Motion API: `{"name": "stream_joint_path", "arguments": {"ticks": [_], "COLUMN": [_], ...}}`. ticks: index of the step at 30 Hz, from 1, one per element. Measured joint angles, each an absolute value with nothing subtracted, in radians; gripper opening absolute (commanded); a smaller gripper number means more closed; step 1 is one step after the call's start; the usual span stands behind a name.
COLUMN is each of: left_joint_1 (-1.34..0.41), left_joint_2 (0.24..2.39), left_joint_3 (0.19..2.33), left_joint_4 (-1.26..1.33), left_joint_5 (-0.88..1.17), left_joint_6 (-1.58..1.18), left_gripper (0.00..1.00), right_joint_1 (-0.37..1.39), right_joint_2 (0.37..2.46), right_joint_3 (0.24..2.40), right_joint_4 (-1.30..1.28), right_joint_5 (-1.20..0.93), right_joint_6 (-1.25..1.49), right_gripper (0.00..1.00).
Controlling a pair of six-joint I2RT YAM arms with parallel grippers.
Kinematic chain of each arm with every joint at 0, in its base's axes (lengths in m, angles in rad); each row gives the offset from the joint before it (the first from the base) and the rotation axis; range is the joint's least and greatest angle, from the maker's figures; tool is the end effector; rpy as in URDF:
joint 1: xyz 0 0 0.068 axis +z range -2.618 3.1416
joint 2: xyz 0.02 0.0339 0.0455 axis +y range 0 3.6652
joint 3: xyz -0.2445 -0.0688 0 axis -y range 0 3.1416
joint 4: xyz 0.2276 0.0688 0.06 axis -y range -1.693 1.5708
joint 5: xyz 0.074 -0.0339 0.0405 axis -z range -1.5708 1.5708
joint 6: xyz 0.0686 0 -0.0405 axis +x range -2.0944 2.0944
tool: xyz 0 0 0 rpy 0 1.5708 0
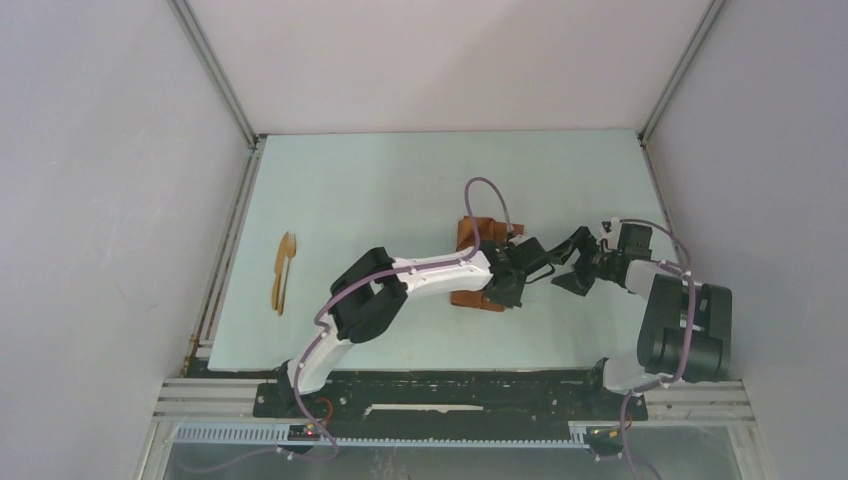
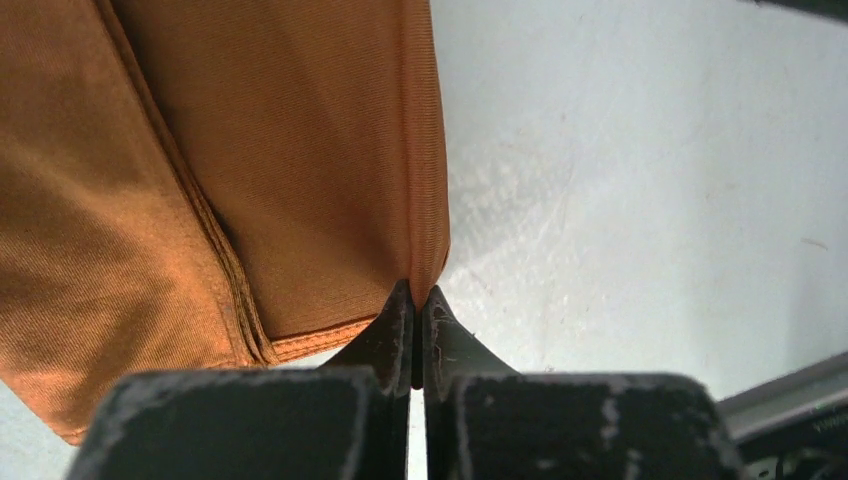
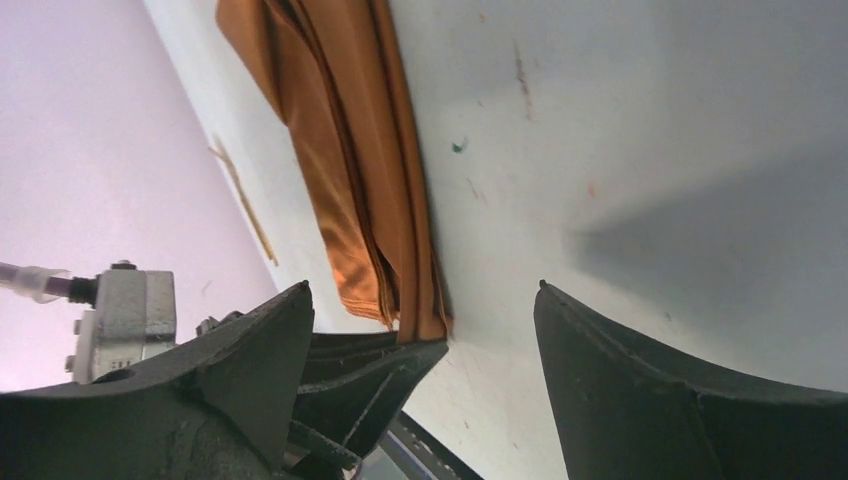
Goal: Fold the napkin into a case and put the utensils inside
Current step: Pick up the 2/3-rectangle-folded napkin from the center of the board, then smooth out the 2/3-rectangle-folded napkin at the center of the board.
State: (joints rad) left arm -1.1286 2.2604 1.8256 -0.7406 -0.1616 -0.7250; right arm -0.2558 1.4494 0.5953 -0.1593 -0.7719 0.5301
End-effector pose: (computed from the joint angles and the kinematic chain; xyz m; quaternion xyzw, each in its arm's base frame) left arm 0.2076 -0.4127 0.1299 0.1804 0.9607 -0.1090 0.1808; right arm 0.2543 -0.0170 0.1195 0.2454 0.8625 0.3934 0.2030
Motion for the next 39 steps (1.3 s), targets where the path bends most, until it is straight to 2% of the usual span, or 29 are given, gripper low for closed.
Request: {"name": "stream_joint_path", "arguments": {"ticks": [7,14,26,33,34,39], "left_joint_1": [-1.084,-1.058,-1.026,-1.019,-1.019,-1.017], "left_joint_2": [2.123,2.045,1.954,1.953,1.953,1.946], "left_joint_3": [1.632,1.558,1.468,1.468,1.468,1.461], "left_joint_4": [-0.644,-0.605,-0.562,-0.554,-0.553,-0.543], "left_joint_5": [-0.064,-0.022,0.014,0.031,0.032,0.035], "left_joint_6": [-0.731,-0.733,-0.736,-0.736,-0.736,-0.738], "left_gripper": [0.0,0.0,0.0,0.0,0.0,0.0], "right_joint_1": [-0.152,-0.056,-0.04,-0.11,-0.124,-0.174], "right_joint_2": [1.608,1.692,1.765,1.766,1.765,1.763], "right_joint_3": [0.595,0.599,0.639,0.643,0.643,0.643], "right_joint_4": [0.072,0.236,0.302,0.282,0.28,0.249], "right_joint_5": [-0.857,-0.881,-0.887,-0.886,-0.889,-0.885], "right_joint_6": [0.66,0.767,0.815,0.805,0.801,0.78], "right_gripper": [0.89,0.88,0.75,0.8,0.78,0.59]}}
